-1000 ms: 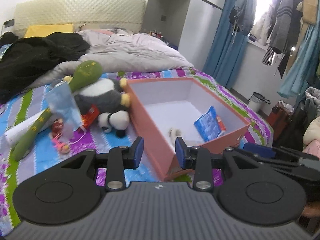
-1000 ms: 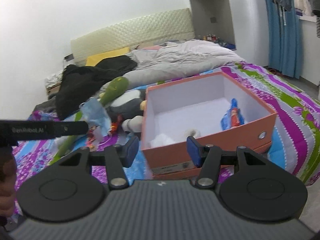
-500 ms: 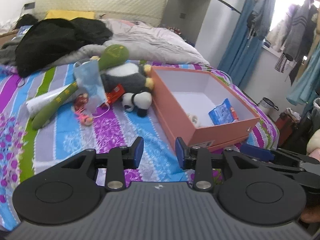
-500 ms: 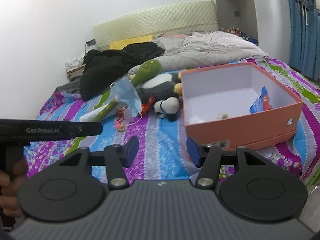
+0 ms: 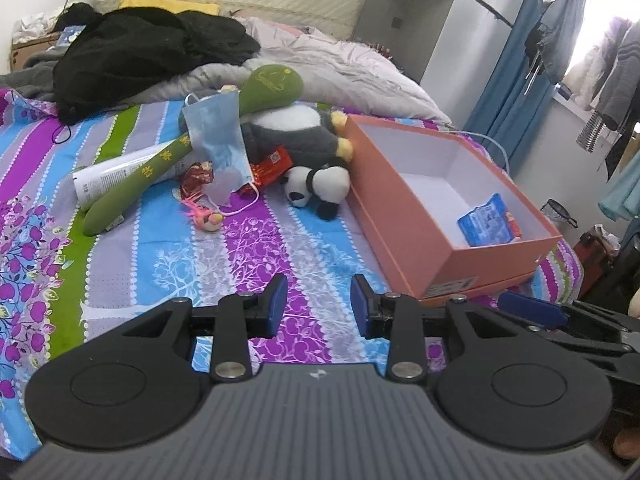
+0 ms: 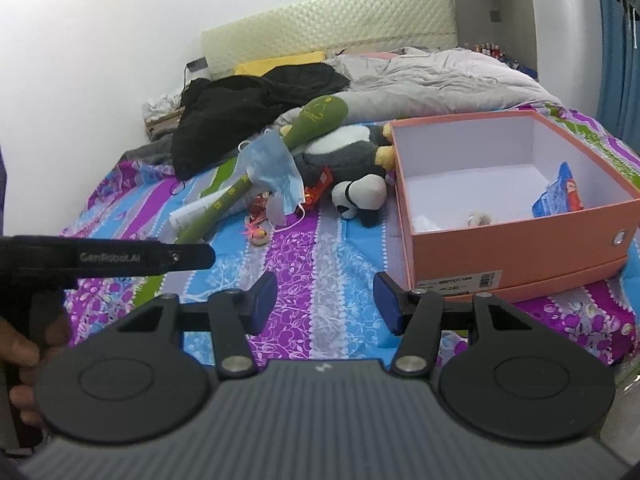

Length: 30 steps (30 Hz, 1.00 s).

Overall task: Organize soft objects
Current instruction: 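Withdraw both tools from the box toward the bed, then move both tools toward the pile of items on the bed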

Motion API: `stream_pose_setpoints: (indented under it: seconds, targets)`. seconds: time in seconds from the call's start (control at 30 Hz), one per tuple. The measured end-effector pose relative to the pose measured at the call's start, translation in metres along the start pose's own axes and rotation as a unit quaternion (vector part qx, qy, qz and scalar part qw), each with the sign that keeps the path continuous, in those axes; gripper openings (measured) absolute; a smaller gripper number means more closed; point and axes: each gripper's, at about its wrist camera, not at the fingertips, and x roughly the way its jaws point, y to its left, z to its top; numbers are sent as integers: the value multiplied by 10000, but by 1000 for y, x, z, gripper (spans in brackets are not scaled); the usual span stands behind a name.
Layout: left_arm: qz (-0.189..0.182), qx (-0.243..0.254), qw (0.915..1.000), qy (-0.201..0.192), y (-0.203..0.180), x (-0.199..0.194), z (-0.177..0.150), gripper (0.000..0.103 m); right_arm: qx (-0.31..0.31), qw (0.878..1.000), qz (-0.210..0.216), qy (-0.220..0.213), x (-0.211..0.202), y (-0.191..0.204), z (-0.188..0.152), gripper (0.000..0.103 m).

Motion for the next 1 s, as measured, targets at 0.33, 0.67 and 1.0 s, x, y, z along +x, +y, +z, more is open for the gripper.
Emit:
stream_pose_setpoints:
  seconds: [0.33, 0.67, 1.0]
  targets:
    - [292, -323, 9988, 211, 45, 61, -1, 40, -170, 9990, 351, 215, 70, 12, 4, 56]
    - [559, -883, 9940, 323, 97, 114, 3, 40, -209, 9968, 468, 606, 147, 11, 12, 56]
    - [446, -1380, 9893, 140, 129, 164, 33, 40, 101, 9957, 775, 505, 219, 13, 49, 50]
